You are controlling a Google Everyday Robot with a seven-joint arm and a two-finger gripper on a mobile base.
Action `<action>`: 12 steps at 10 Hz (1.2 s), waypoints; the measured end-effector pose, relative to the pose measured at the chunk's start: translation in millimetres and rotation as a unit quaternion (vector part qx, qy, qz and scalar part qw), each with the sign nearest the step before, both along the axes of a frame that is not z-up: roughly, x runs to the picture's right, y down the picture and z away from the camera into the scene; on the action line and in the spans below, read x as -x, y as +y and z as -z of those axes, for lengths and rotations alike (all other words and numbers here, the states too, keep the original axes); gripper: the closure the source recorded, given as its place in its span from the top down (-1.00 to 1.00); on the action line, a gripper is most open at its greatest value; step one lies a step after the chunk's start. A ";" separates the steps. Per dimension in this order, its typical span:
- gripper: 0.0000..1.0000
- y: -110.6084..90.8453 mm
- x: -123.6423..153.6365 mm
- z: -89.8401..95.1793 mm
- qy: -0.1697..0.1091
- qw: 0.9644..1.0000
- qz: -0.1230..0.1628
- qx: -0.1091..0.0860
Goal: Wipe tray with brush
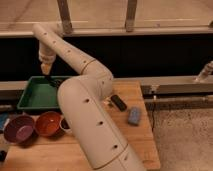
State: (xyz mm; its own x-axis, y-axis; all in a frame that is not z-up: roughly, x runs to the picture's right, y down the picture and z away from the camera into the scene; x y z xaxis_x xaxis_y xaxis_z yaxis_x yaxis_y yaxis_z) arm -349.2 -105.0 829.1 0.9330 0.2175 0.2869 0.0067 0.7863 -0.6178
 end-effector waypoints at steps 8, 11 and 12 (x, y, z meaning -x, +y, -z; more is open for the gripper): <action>-1.00 72.3 20.1 112.1 -0.087 0.994 0.069 -0.021; -1.00 84.4 -33.7 118.9 -0.030 0.998 0.052 -0.022; -1.00 80.0 -54.5 112.1 -0.005 0.999 0.045 -0.021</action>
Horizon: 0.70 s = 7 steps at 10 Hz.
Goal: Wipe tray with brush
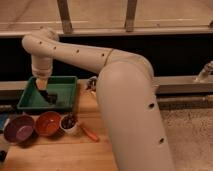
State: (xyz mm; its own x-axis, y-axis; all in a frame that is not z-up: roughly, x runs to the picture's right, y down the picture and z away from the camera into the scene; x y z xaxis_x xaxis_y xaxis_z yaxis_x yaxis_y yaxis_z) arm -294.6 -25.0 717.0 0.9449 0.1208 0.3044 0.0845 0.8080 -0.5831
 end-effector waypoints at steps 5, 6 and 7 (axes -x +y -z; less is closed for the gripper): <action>-1.00 -53.2 -31.8 -66.3 0.064 0.998 -0.009 0.003; -1.00 -61.7 -27.6 -78.4 0.067 0.998 -0.009 0.003; -1.00 -69.8 -15.2 -90.5 0.062 0.998 -0.006 0.004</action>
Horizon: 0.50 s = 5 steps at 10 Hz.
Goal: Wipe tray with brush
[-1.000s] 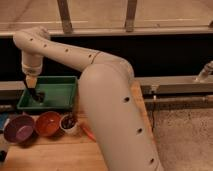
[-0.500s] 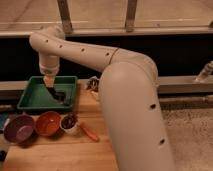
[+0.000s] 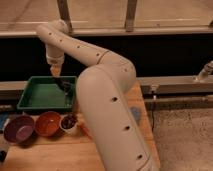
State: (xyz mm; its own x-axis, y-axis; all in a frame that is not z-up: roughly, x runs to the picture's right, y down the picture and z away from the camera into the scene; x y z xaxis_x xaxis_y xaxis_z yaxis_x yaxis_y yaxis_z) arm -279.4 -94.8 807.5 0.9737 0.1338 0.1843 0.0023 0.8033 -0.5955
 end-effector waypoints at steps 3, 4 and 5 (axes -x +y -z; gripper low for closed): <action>-1.00 -4.5 41.0 -4.8 -0.039 0.999 0.026 -0.001; -1.00 2.2 55.4 2.7 -0.058 0.998 0.040 -0.001; -1.00 8.1 64.6 10.7 -0.070 0.996 0.047 -0.001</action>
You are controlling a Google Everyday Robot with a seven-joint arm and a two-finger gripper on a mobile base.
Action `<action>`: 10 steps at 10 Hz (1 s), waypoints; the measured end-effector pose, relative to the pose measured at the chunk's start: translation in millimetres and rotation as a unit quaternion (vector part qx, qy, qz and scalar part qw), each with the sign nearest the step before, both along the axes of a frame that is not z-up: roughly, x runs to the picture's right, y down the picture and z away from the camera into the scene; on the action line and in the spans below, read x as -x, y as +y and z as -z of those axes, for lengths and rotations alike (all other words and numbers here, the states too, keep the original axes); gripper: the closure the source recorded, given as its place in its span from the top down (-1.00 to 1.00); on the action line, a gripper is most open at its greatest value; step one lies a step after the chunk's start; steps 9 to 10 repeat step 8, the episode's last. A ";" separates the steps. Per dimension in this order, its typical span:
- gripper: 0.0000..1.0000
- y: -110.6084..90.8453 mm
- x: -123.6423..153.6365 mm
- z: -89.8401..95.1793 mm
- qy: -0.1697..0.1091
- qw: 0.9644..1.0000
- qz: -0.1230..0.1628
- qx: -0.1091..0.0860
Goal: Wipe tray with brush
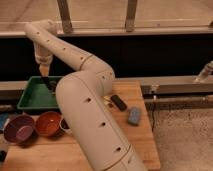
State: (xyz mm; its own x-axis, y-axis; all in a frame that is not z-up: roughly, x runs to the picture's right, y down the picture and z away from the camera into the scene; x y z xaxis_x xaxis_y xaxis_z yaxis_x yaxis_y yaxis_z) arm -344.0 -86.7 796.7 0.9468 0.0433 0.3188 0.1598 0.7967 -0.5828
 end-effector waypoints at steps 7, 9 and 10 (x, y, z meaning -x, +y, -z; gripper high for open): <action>-1.00 65.0 -4.4 81.0 0.002 1.000 -0.016 -0.005; -1.00 68.8 -9.4 84.8 0.006 1.000 -0.020 -0.005; -1.00 68.8 -9.4 84.8 0.006 1.000 -0.020 -0.005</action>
